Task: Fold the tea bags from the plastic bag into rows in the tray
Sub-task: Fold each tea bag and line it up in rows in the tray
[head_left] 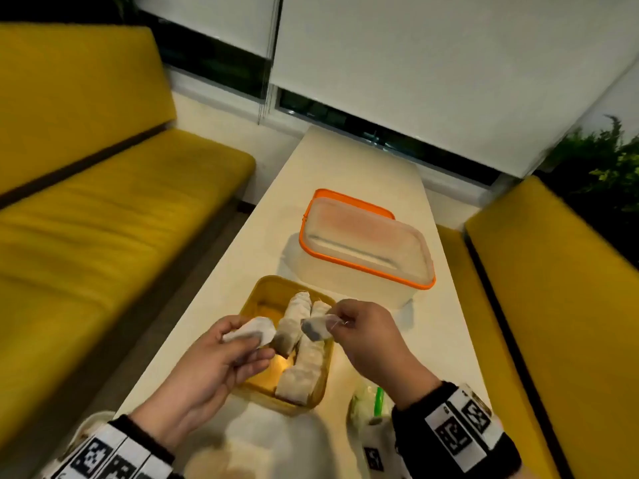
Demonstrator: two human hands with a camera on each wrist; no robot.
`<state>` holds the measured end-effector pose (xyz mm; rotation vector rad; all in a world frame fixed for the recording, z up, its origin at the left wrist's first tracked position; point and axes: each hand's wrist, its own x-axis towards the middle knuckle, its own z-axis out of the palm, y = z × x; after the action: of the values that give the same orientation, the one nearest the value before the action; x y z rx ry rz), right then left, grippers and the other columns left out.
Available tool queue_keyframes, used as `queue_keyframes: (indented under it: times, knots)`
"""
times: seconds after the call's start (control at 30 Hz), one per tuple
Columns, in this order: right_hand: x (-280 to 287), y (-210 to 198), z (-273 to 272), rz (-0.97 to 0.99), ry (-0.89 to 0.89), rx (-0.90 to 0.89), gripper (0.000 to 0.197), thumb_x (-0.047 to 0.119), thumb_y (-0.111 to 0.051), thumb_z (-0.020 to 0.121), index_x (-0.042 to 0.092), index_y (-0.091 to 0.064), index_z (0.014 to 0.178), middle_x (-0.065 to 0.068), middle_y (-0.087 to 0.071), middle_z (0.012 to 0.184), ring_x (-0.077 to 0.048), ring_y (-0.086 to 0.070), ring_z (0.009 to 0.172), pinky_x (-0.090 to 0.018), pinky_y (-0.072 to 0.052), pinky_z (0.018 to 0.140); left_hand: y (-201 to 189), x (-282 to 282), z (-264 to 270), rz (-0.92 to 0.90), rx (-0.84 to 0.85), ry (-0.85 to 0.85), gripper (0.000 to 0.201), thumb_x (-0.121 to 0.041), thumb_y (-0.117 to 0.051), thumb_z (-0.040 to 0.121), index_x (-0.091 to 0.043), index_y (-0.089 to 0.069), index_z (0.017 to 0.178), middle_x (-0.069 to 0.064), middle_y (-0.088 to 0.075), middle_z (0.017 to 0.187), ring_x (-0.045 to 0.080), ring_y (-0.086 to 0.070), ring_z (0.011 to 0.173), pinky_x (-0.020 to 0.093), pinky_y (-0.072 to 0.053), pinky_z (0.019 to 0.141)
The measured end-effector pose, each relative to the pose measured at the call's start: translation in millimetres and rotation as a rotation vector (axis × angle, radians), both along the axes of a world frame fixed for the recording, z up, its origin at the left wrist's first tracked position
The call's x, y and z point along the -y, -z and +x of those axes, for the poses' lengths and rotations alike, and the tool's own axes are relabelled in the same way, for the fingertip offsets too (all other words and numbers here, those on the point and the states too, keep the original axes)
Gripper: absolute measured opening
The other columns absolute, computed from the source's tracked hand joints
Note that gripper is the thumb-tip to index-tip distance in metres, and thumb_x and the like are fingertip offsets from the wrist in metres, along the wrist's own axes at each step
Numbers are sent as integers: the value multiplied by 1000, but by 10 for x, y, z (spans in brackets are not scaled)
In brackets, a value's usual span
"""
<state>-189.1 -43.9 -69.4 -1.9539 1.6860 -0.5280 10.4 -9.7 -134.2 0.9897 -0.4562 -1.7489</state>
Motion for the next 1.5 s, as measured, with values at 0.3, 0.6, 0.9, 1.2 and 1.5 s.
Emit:
queue_keyframes:
  times: [0.3, 0.6, 0.9, 1.2, 1.5]
  knots:
    - [499, 364, 548, 220, -254, -465, 18, 6, -54, 86, 15, -69, 91, -3, -61, 87, -19, -56, 82, -19, -37, 56, 93, -132, 334, -3, -49, -88, 17, 6, -52, 88, -2, -55, 103, 22, -64, 82, 20, -70, 62, 26, -60, 57]
    - [515, 592, 646, 216, -285, -704, 29, 8, -48, 90, 5, -60, 116, -16, -62, 114, -32, -59, 106, -35, -47, 82, 174, -213, 365, 15, -52, -100, 10, 4, -53, 88, -4, -57, 93, 18, -66, 77, 20, -70, 64, 26, -59, 57]
    - [345, 311, 695, -41, -223, -604, 14, 33, -51, 93, 22, -59, 96, 0, -63, 95, -22, -60, 90, -33, -46, 76, 135, -171, 211, 6, -29, -102, 5, -2, -52, 92, -4, -55, 95, 16, -66, 83, 19, -70, 69, 26, -60, 62]
    - [79, 174, 747, 163, -124, 212, 19, 11, -67, 85, 25, -62, 72, 6, -62, 66, -12, -58, 62, -26, -48, 59, 98, -107, -20, -60, 49, -98, 9, -4, -51, 93, -12, -54, 95, 5, -63, 87, 14, -61, 76, 24, -55, 63]
    - [375, 483, 573, 193, -319, -486, 18, 10, -54, 85, 23, -66, 91, -7, -64, 103, -25, -57, 96, -29, -47, 70, 92, -131, -15, -77, 62, -200, 23, 2, -56, 88, -12, -56, 106, 2, -55, 109, 14, -57, 95, 36, -47, 95]
